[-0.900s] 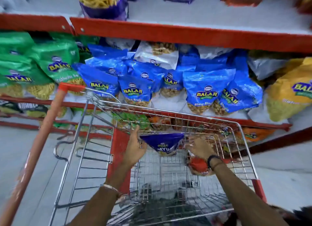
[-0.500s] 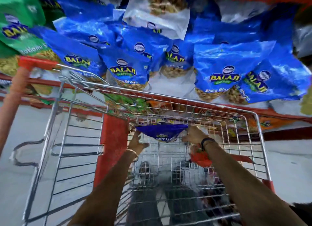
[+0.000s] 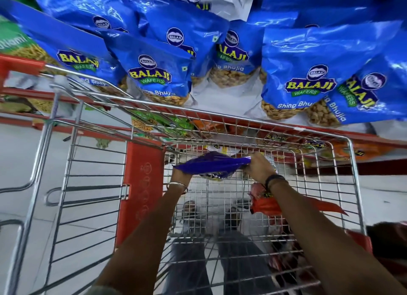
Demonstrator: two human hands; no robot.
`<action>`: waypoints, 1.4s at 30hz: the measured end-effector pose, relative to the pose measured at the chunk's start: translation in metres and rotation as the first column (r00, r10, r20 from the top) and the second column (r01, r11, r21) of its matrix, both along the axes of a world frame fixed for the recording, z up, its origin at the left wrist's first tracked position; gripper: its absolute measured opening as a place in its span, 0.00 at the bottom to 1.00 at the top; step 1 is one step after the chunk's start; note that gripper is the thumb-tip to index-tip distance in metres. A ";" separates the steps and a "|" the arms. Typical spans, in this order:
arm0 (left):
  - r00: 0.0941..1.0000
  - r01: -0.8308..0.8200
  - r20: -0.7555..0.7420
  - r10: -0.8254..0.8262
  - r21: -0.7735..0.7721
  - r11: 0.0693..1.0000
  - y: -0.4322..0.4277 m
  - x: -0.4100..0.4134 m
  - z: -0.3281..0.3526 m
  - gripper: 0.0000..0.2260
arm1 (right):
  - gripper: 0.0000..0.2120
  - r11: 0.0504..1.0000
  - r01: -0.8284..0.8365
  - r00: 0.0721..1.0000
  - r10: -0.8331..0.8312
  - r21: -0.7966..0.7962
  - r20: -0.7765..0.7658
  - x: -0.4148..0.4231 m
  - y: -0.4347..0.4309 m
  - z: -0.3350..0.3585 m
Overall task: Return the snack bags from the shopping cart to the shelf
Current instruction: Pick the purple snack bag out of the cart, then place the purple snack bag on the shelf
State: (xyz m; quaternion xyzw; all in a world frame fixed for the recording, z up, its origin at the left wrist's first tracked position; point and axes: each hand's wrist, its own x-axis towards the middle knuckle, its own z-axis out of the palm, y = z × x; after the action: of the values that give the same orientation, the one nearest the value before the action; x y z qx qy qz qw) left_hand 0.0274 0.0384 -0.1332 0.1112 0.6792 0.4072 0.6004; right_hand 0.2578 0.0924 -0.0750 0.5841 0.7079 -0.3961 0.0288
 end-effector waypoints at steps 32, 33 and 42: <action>0.739 0.588 -0.658 -0.142 0.528 0.613 0.059 -0.032 0.477 0.08 | 0.09 0.769 0.438 0.691 0.043 0.465 -0.722 0.008 0.018 0.411; 0.761 0.566 -0.638 -0.115 0.567 0.599 0.067 -0.031 0.491 0.07 | 0.08 0.764 0.457 0.656 0.055 0.455 -0.752 0.007 0.026 0.424; 0.840 0.411 -0.519 0.158 0.800 0.436 0.142 -0.015 0.564 0.15 | 0.08 0.599 0.595 0.528 0.210 0.535 -0.823 -0.009 0.102 0.503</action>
State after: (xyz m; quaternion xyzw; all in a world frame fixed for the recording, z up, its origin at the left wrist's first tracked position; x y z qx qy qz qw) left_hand 0.0129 0.1805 0.4309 0.5685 0.4857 0.6059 0.2714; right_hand 0.2487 0.1939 0.4276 0.3608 0.6487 -0.2751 -0.6110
